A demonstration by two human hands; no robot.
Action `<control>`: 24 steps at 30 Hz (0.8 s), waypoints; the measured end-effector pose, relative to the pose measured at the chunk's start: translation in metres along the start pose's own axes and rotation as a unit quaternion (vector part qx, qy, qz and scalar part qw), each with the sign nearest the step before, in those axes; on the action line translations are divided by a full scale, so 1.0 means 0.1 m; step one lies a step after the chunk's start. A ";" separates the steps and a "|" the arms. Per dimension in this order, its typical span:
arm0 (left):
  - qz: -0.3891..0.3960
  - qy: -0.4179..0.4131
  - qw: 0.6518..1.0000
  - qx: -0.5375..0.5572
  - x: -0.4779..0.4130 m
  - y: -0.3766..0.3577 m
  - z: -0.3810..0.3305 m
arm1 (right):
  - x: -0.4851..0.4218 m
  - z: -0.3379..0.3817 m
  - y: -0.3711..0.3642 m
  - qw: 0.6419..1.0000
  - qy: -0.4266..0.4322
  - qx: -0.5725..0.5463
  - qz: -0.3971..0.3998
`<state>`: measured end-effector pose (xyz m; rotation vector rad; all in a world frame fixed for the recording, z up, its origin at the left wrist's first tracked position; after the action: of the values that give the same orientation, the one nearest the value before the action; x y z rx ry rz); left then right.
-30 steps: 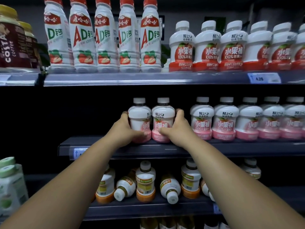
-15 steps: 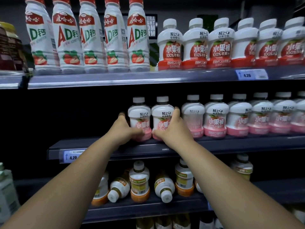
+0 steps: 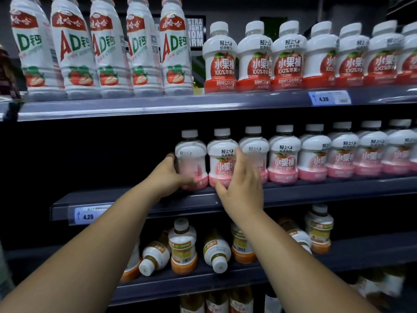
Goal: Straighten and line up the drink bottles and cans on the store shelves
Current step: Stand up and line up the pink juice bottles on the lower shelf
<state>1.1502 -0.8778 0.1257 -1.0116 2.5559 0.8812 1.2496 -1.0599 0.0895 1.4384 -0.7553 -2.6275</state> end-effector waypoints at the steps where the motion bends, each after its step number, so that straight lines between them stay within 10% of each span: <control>1: 0.000 -0.003 1.000 -0.003 0.01 0.00 0.02 | 0.02 -0.04 0.01 1.000 0.003 0.006 0.001; 17: 0.002 -0.049 0.943 -0.328 0.38 -0.01 -0.12 | 0.36 -0.38 0.16 0.983 0.043 0.025 0.179; 24: -0.093 -0.117 0.943 -0.298 1.03 -0.12 -0.17 | 0.57 -0.44 0.35 0.972 0.033 -0.049 0.228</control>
<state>1.0835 -0.9496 0.0888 -1.1847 1.9866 1.6578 1.2468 -1.1232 0.0410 1.1544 -0.8199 -2.2240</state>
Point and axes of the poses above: each hand's wrist, its own x-axis away from the middle knuckle, its own y-axis out of the back of the hand, z = x × y, the point moved 1 cm from there along -x, towards the middle knuckle, and after that the axes turned 5 degrees about -y, right-handed, at the moved point
